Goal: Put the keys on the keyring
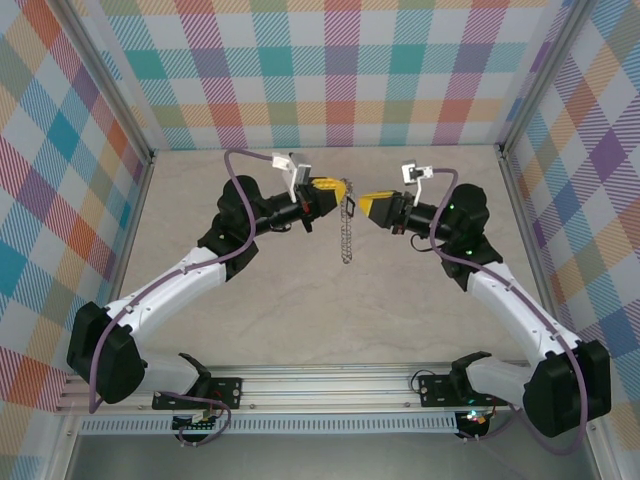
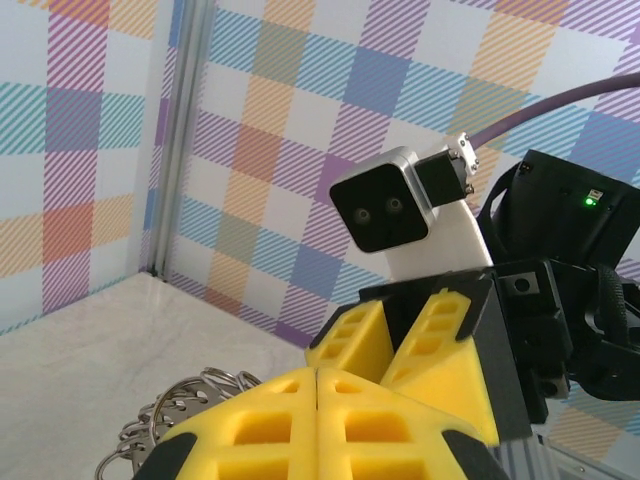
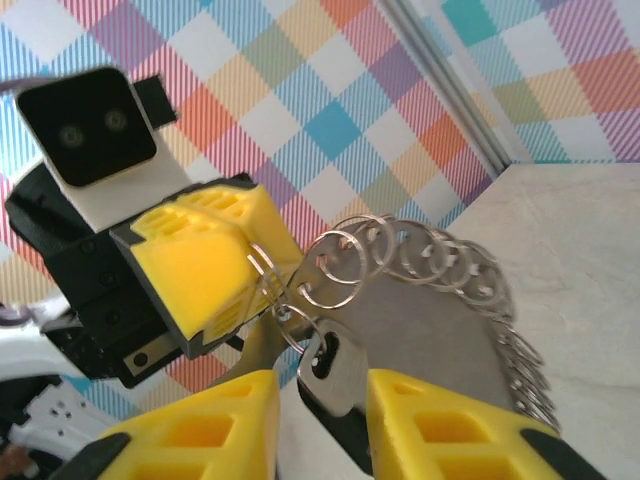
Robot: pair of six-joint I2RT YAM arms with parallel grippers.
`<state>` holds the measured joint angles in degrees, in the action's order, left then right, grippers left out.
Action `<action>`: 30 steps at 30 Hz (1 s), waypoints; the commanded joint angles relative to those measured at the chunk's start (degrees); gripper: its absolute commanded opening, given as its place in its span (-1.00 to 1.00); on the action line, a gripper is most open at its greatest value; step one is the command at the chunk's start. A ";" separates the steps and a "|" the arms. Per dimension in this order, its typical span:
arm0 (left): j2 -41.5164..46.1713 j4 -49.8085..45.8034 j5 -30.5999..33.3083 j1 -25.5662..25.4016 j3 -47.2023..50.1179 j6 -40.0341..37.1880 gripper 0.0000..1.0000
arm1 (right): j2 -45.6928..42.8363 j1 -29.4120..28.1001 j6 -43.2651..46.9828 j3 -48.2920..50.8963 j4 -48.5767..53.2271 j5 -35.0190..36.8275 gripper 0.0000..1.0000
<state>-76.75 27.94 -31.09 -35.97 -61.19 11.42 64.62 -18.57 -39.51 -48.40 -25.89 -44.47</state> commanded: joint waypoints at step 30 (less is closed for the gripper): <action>-1.69 8.04 -0.02 -0.14 -1.76 5.15 -1.00 | 7.55 -1.44 -12.67 -3.98 -20.81 -1.05 -0.29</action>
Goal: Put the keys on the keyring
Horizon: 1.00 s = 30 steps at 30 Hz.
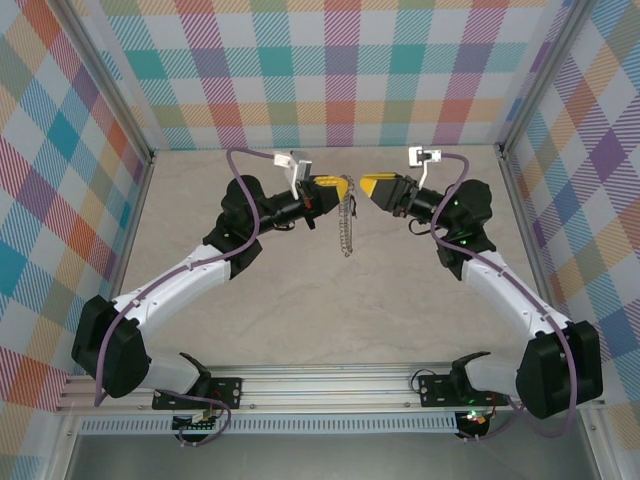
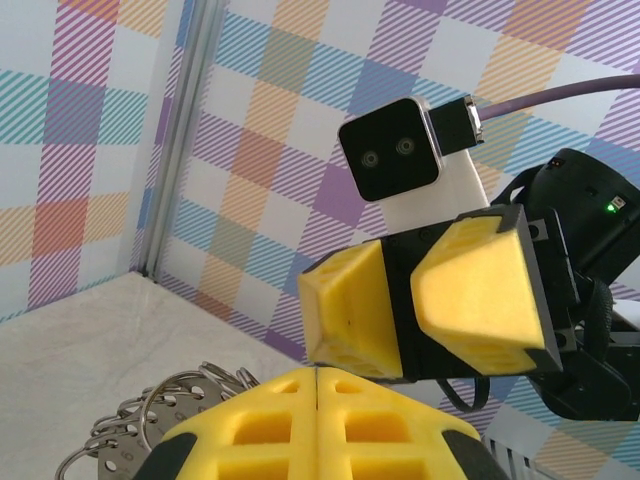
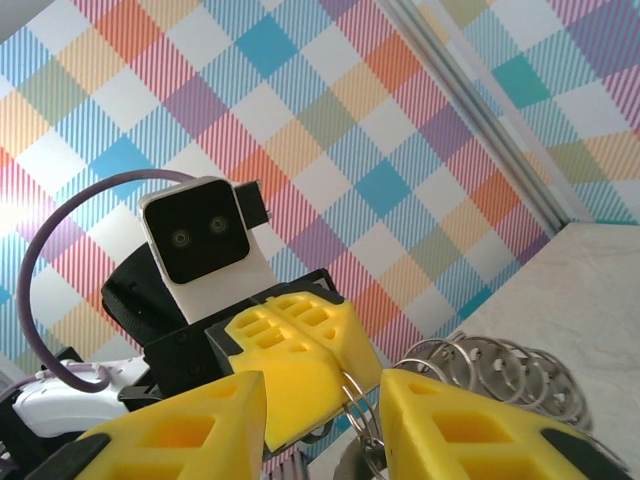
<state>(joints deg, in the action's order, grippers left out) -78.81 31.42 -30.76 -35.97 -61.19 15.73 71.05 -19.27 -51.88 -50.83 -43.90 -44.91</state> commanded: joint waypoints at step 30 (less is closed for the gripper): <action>0.34 5.19 1.74 -0.16 -1.59 1.13 -1.00 | 2.42 -2.90 -2.54 3.41 -6.96 -0.36 -0.85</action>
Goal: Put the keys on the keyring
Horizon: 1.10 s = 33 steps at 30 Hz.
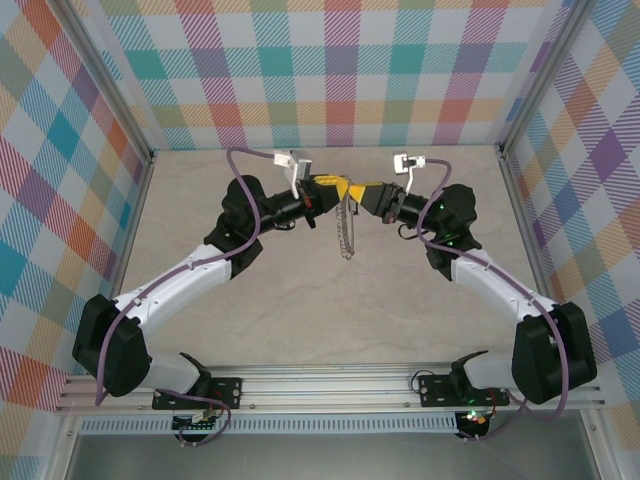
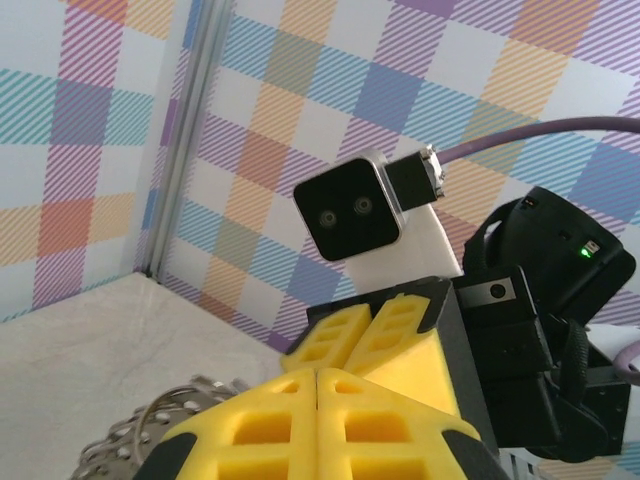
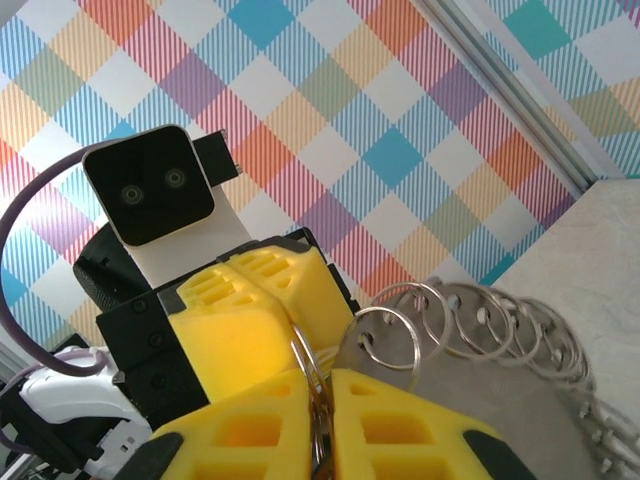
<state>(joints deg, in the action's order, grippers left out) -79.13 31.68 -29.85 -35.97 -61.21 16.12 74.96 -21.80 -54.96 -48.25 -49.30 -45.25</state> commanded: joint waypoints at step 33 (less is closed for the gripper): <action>2.63 -26.98 1.15 6.56 -12.89 -12.71 -0.03 | 6.30 6.69 27.53 -19.36 35.45 -20.79 -1.00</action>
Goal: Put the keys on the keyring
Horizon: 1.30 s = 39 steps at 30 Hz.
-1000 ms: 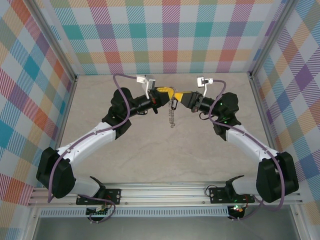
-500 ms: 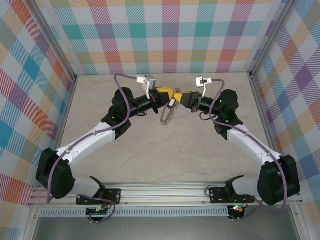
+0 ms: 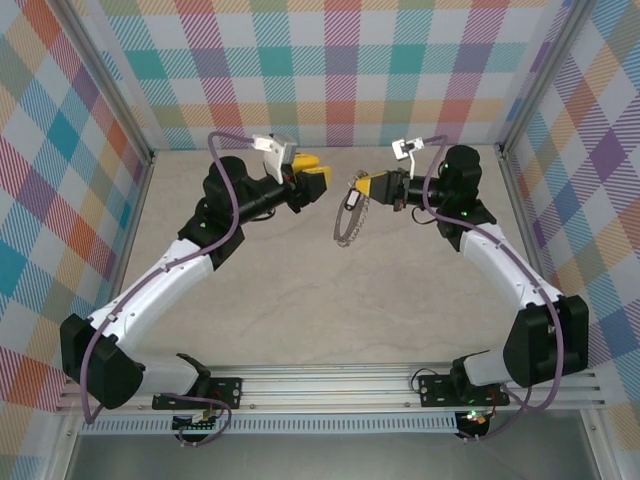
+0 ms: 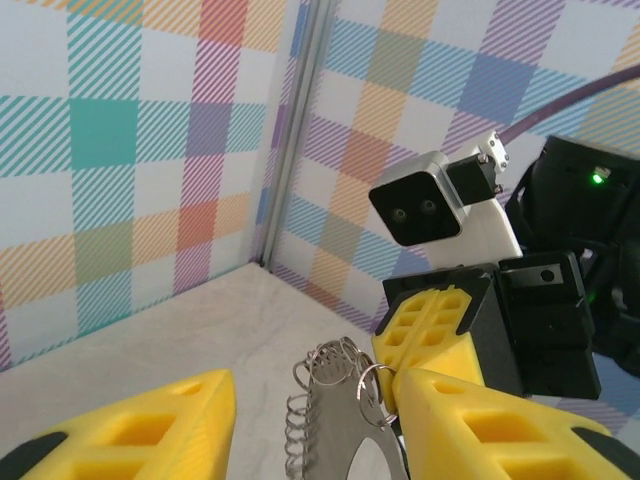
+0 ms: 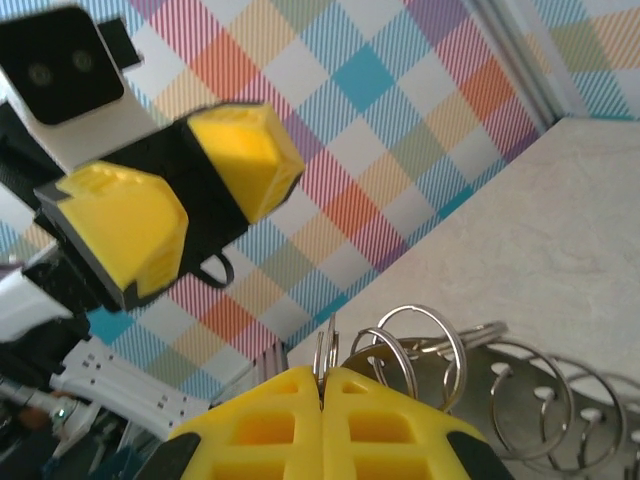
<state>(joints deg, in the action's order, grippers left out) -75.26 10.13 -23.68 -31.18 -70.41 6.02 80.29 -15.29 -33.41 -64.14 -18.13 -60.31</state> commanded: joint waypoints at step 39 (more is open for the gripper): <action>-33.93 -46.36 -41.16 9.56 -44.88 -13.58 -0.29 | 17.04 -0.09 9.42 -18.57 8.13 -12.99 -1.00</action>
<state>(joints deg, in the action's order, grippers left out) -108.86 -35.27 -62.22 -21.82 -113.10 -7.31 96.40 -15.35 -23.70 -80.29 -7.66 -71.13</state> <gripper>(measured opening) 0.356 0.060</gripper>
